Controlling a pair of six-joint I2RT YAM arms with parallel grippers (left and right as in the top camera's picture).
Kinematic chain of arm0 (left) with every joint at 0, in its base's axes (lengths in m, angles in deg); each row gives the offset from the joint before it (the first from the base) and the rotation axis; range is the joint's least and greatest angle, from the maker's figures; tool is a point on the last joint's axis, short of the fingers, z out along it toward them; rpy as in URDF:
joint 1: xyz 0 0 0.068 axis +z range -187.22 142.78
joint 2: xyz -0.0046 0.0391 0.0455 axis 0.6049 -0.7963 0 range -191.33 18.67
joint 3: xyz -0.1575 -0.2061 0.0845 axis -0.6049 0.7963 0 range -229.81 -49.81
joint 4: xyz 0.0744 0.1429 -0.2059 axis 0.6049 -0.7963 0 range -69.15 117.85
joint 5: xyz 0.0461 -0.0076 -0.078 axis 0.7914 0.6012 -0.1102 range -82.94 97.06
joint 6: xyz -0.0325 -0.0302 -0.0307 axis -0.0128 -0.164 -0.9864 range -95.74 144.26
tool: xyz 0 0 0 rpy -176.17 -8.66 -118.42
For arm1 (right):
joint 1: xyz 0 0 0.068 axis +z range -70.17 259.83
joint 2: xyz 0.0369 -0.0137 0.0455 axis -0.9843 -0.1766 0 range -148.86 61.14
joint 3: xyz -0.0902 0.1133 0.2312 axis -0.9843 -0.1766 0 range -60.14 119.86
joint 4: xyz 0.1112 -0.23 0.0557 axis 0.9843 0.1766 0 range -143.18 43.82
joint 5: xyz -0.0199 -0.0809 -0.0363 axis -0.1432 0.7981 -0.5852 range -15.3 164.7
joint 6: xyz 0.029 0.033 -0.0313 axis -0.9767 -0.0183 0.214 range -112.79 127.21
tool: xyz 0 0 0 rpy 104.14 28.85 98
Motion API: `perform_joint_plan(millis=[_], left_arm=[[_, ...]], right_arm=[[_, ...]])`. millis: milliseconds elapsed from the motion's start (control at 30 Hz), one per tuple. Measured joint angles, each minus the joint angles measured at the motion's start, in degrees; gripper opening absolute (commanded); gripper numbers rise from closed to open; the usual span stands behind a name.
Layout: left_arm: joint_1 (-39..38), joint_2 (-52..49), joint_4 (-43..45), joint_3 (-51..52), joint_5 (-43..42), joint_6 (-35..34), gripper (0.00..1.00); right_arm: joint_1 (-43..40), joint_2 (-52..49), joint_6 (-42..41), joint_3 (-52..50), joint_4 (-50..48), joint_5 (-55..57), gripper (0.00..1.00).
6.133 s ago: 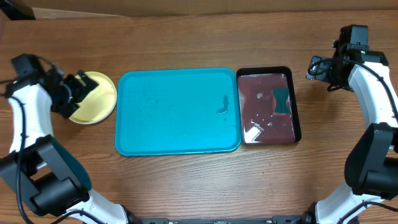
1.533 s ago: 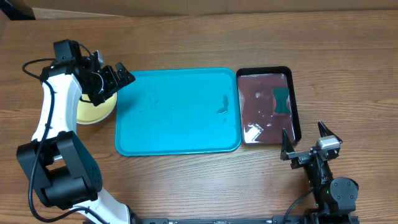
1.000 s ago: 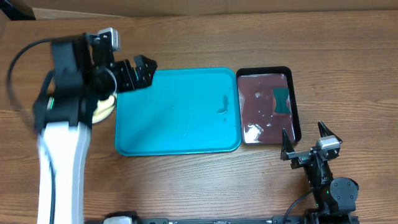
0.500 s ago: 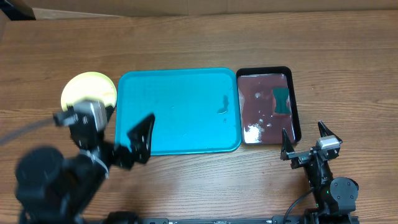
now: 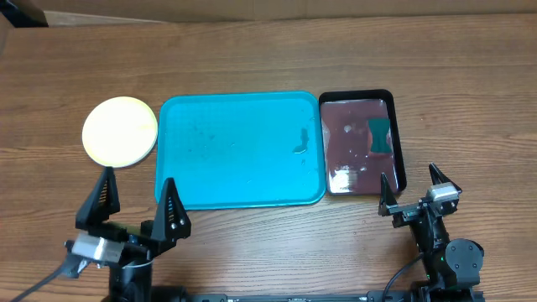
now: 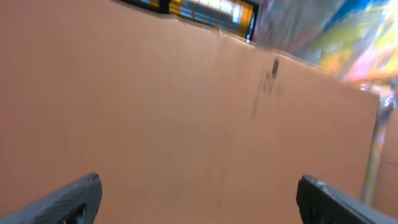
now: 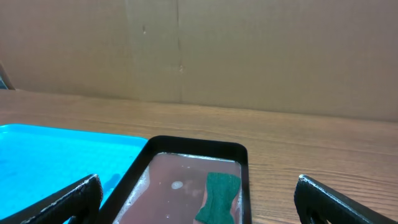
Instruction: Clean dirty plates on tray and stack at the side
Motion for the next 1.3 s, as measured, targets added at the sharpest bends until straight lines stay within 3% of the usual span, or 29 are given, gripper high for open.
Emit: perform_joint_plan(millis=[167, 433, 667, 867, 1100, 1300], left_arm=[[0.0, 1.36, 9.55, 10.19, 3.43, -3.61, 1.0], [0.0, 1.36, 10.69, 20.55, 10.99, -11.74, 1.0], [0.0, 1.44, -1.14, 22.56, 13.79, -12.33, 1.0], [0.0, 1.42, -11.45, 22.75, 14.49, -5.2, 1.0], [0.02, 1.46, -12.24, 22.77, 11.28, 12.35, 1.0], [0.0, 1.46, -12.61, 22.77, 7.19, 17.66, 1.0]], right_arm=[[0.02, 0.0, 0.0, 0.0, 0.0, 0.0, 1.0], [0.0, 0.0, -0.02, 0.0, 0.0, 0.02, 1.0], [0.0, 0.0, 0.0, 0.0, -0.02, 0.0, 1.0], [0.0, 0.0, 0.0, 0.0, 0.0, 0.02, 1.0], [0.0, 0.0, -0.02, 0.0, 0.02, 0.02, 1.0], [0.0, 0.0, 0.0, 0.0, 0.0, 0.0, 1.0]])
